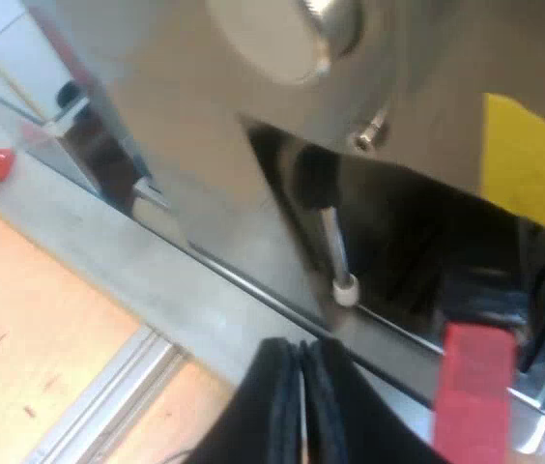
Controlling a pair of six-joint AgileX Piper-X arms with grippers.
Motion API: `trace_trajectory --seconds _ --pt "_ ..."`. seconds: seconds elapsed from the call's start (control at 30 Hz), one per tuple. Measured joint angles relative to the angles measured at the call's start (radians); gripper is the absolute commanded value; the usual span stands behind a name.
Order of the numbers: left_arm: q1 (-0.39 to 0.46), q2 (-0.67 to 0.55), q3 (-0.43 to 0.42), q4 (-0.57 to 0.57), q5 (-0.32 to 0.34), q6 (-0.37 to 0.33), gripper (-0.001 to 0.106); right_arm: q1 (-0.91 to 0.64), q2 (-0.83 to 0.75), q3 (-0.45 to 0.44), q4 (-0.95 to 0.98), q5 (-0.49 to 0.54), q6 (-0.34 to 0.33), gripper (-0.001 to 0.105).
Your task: Put the handle in the coffee machine
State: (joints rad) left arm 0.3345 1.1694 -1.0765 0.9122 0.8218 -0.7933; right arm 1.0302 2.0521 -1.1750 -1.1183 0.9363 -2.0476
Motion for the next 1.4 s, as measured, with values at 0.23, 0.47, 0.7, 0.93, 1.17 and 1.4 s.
trace_trajectory --seconds 0.23,0.47,0.7,0.93,1.17,1.4 --pt "-0.036 0.131 -0.114 0.019 -0.067 -0.059 0.001 0.0 0.0 0.0 0.0 0.0 0.0 0.037" --pt "-0.127 0.334 -0.243 0.18 -0.183 0.007 0.001 0.0 0.0 0.0 0.0 0.0 0.0 0.037" --pt "-0.161 0.438 -0.279 0.279 -0.289 0.077 0.001 0.0 0.0 0.0 0.0 0.0 0.0 0.037" --pt "-0.199 0.441 -0.279 0.389 -0.293 0.123 0.001 0.0 0.0 0.0 0.0 0.0 0.0 0.037" --pt "-0.246 0.439 -0.279 0.494 -0.296 0.14 0.0 0.0 0.0 0.0 0.0 0.002 0.0 0.037" --pt "-0.251 0.393 -0.279 0.526 -0.222 0.091 0.0 0.0 0.0 0.0 0.0 0.002 0.0 0.037"
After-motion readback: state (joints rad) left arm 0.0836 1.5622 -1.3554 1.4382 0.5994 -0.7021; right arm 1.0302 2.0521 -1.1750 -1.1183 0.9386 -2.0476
